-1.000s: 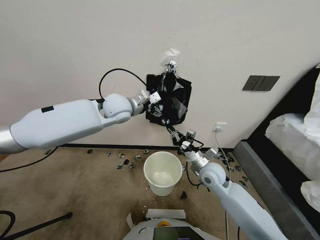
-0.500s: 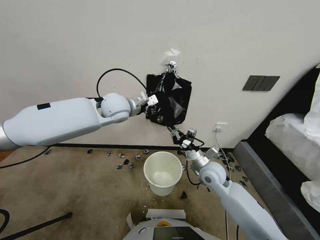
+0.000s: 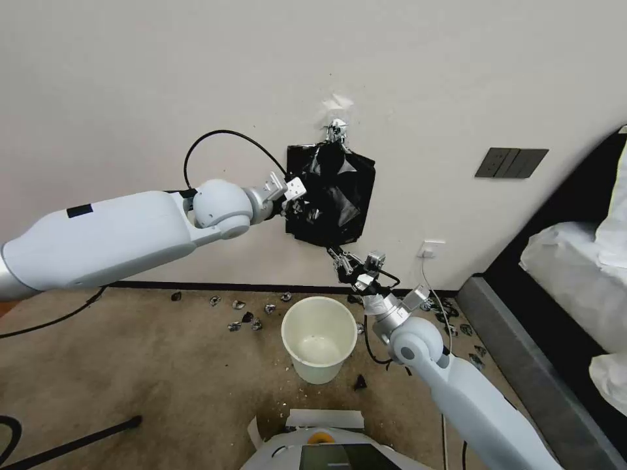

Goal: Place a trash bag onto the trash bin.

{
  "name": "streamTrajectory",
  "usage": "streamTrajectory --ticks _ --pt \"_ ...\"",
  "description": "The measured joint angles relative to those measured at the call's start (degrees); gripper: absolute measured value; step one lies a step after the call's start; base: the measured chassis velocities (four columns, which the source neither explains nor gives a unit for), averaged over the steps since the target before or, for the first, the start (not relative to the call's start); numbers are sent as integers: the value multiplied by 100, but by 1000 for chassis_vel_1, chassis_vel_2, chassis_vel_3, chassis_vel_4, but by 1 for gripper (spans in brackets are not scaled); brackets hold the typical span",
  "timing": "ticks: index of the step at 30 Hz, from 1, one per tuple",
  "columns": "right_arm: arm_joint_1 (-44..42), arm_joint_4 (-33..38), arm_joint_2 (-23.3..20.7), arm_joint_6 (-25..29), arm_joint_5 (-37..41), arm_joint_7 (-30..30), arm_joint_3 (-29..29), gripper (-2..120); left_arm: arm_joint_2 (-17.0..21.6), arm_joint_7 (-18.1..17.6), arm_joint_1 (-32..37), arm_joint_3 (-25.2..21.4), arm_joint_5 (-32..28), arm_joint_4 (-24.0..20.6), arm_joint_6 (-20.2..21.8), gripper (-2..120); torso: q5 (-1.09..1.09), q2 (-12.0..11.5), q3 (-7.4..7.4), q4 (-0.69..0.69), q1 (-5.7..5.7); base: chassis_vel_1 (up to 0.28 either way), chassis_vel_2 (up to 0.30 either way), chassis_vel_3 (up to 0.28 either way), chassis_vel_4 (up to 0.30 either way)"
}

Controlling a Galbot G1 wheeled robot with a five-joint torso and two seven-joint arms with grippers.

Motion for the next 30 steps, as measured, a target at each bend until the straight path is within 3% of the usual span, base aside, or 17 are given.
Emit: streamTrajectory --ticks 4,8,10,15,18,21,24,25,28,30 --pt "76 185 -152 -211 -468 402 250 25 130 -307 471 -368 -87 -242 -354 0 0 0 0 0 0 0 0 0 0" --pt "158 215 -275 -303 -704 541 325 30 183 -426 687 -522 -100 -367 -473 0 0 0 0 0 0 0 0 0 0" --pt "370 182 -606 -462 -1144 641 335 45 262 -568 999 -725 -102 -582 -640 0 -1 0 0 0 0 0 0 0 0" --pt "780 -53 -946 -594 -1614 901 114 64 354 -606 1262 -910 -75 -773 -683 0 0 0 0 1 -1 0 0 0 0" --pt "860 -140 -999 -607 -1815 991 76 68 364 -619 1307 -942 -66 -814 -685 0 0 0 0 2 0 0 0 0 0" --pt "989 -318 -1154 -625 -2247 1137 26 85 368 -645 1403 -1047 -56 -906 -686 0 1 0 0 -1 0 0 0 0 0" --pt "989 -318 -1154 -625 -2247 1137 26 85 368 -645 1403 -1047 -56 -906 -686 0 1 0 0 -1 0 0 0 0 0" --pt "1122 -386 -1240 -673 -2353 1202 -30 96 351 -651 1429 -1095 -55 -937 -688 0 1 0 0 0 0 0 0 0 0" --pt "1279 -430 -1303 -791 -2300 1253 -110 91 339 -651 1452 -1128 -55 -961 -689 0 0 0 0 0 -1 0 0 0 0" --pt "1357 -439 -1336 -816 -2202 1254 -154 81 336 -651 1491 -1184 -55 -986 -689 0 0 0 0 1 0 0 0 0 0"
